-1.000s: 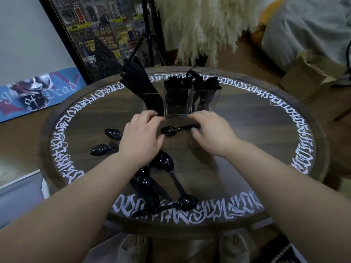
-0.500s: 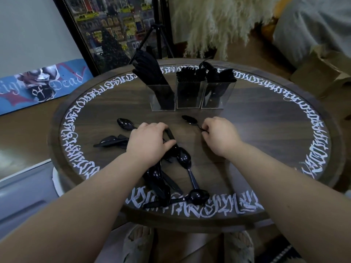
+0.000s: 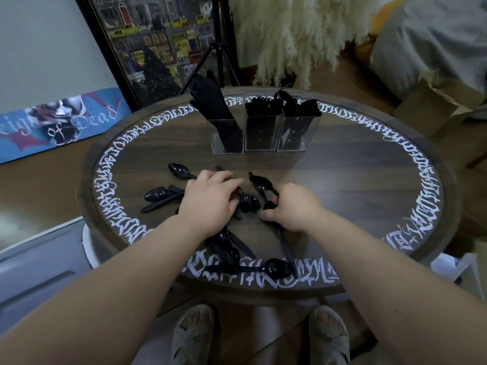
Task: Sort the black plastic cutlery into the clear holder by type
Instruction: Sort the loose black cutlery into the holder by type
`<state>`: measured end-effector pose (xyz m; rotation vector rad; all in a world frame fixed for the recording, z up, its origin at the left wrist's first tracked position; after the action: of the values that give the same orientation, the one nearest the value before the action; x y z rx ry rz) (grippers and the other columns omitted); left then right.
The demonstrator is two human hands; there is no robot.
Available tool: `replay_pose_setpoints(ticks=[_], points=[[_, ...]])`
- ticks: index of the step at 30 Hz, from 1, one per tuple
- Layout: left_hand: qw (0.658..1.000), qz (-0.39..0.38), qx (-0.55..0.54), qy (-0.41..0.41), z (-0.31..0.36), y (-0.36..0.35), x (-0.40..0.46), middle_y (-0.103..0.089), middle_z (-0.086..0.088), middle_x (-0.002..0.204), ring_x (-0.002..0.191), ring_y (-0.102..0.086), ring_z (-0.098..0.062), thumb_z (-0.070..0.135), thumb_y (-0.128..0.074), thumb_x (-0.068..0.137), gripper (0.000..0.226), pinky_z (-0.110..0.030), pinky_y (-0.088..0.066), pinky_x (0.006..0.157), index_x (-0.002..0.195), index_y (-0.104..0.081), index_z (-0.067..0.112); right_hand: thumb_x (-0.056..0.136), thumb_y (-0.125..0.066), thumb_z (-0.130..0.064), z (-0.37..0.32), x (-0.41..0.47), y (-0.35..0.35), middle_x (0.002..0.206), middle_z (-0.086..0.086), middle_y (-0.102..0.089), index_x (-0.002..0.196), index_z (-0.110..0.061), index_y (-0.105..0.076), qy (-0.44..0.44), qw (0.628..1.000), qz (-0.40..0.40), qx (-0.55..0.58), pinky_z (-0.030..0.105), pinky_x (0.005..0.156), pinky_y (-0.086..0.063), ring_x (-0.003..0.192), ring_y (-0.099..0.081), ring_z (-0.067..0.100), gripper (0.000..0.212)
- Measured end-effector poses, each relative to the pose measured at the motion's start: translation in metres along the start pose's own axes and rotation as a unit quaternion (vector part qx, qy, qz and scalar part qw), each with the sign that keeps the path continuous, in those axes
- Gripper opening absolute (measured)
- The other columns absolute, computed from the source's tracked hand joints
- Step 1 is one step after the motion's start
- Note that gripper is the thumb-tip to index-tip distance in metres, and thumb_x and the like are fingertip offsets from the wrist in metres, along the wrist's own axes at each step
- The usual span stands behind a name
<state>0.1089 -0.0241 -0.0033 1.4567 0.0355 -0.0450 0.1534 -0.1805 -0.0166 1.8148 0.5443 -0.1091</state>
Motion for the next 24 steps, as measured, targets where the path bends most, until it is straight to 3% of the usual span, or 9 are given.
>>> replay_pose_setpoints(ticks=[5, 11, 17, 21, 24], points=[[1.0, 0.002, 0.014, -0.019, 0.008, -0.005, 0.01, -0.042, 0.012, 0.143, 0.128, -0.032, -0.021, 0.038, -0.047, 0.096, 0.044, -0.041, -0.032, 0.1, 0.139, -0.041, 0.04, 0.076, -0.075, -0.04, 0.02, -0.006, 0.003, 0.074, -0.007, -0.053, 0.071, -0.023, -0.046, -0.026, 0.993, 0.027, 0.115, 0.028, 0.067, -0.042, 0.081, -0.057, 0.021, 0.035], [0.999, -0.018, -0.025, -0.015, 0.012, -0.011, 0.022, -0.054, 0.002, 0.125, 0.115, -0.044, -0.023, 0.03, -0.05, 0.096, 0.03, -0.038, -0.042, 0.094, 0.124, -0.06, 0.03, 0.08, -0.074, -0.025, 0.043, -0.006, 0.011, 0.082, -0.002, -0.057, 0.081, -0.017, -0.052, -0.031, 0.966, 0.114, 0.232, 0.026, 0.065, -0.037, 0.082, -0.057, 0.021, 0.023], [0.996, 0.084, -0.006, -0.003, 0.024, 0.007, 0.027, -0.064, 0.006, 0.099, 0.108, -0.048, -0.023, 0.035, -0.048, 0.096, 0.019, -0.035, -0.034, 0.081, 0.104, -0.062, 0.024, 0.082, -0.072, -0.011, 0.048, -0.011, 0.02, 0.073, -0.003, -0.059, 0.078, -0.018, -0.059, -0.049, 0.896, 0.091, 0.431, 0.022, 0.061, -0.045, 0.07, -0.057, 0.016, 0.015], [0.989, 0.113, -0.091, 0.025, 0.03, 0.025, 0.021, -0.058, -0.001, 0.077, 0.077, -0.057, -0.029, 0.031, -0.041, 0.1, 0.018, -0.035, -0.037, 0.066, 0.105, -0.052, 0.018, 0.08, -0.074, -0.007, 0.043, -0.021, 0.039, 0.066, -0.006, -0.053, 0.077, -0.017, -0.058, -0.024, 0.874, 0.1, 0.475, 0.021, 0.066, -0.046, 0.064, -0.053, 0.011, 0.019], [0.982, 0.131, -0.136, 0.029, 0.033, 0.038, 0.009, -0.057, -0.002, 0.082, 0.074, -0.055, -0.028, 0.024, -0.037, 0.101, 0.022, -0.039, -0.043, 0.065, 0.117, -0.051, 0.016, 0.079, -0.076, -0.011, 0.039, -0.031, 0.05, 0.068, -0.006, -0.054, 0.079, -0.016, -0.06, -0.008, 0.882, 0.1, 0.46, 0.024, 0.07, -0.048, 0.065, -0.054, 0.01, 0.017]])
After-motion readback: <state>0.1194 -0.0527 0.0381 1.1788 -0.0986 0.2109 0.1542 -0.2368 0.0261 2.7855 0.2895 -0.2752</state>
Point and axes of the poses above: each hand's wrist, its own x-axis towards the middle knuckle, its own y-axis out of the back of the hand, z = x × y, the point moved 5 cm from there along x, towards the middle knuckle
